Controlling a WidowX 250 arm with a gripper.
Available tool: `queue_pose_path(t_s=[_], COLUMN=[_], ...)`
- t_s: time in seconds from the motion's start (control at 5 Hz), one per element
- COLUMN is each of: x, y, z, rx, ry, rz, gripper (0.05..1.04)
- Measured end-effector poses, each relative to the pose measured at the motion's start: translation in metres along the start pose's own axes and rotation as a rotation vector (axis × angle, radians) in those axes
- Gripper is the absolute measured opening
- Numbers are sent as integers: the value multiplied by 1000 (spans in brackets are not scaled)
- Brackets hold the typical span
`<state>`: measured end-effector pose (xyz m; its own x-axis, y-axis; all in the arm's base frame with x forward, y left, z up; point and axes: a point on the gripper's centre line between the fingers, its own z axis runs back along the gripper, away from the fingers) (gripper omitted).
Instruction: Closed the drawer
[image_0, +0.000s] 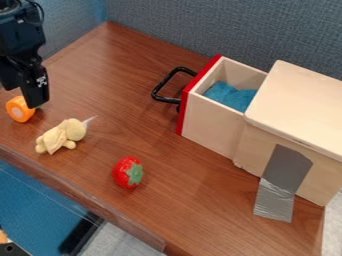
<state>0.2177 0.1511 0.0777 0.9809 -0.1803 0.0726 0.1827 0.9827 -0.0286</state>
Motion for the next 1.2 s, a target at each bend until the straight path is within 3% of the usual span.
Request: queue_pose_path(t_s=[0.2,0.4,0.6,0.8,1.0,1.2], x=[0,36,71,115,144,166], y=[-2,-25,-37,-45,-40,-42], z=[-8,-13,-25,-44,-50,-54], rx=[-19,24,65,59,64,27], ry=[13,-55,-98,-121,-146,-167], rz=[6,-47,-9,52,107,151], gripper=[1000,1000,1000,1000,1000,1000])
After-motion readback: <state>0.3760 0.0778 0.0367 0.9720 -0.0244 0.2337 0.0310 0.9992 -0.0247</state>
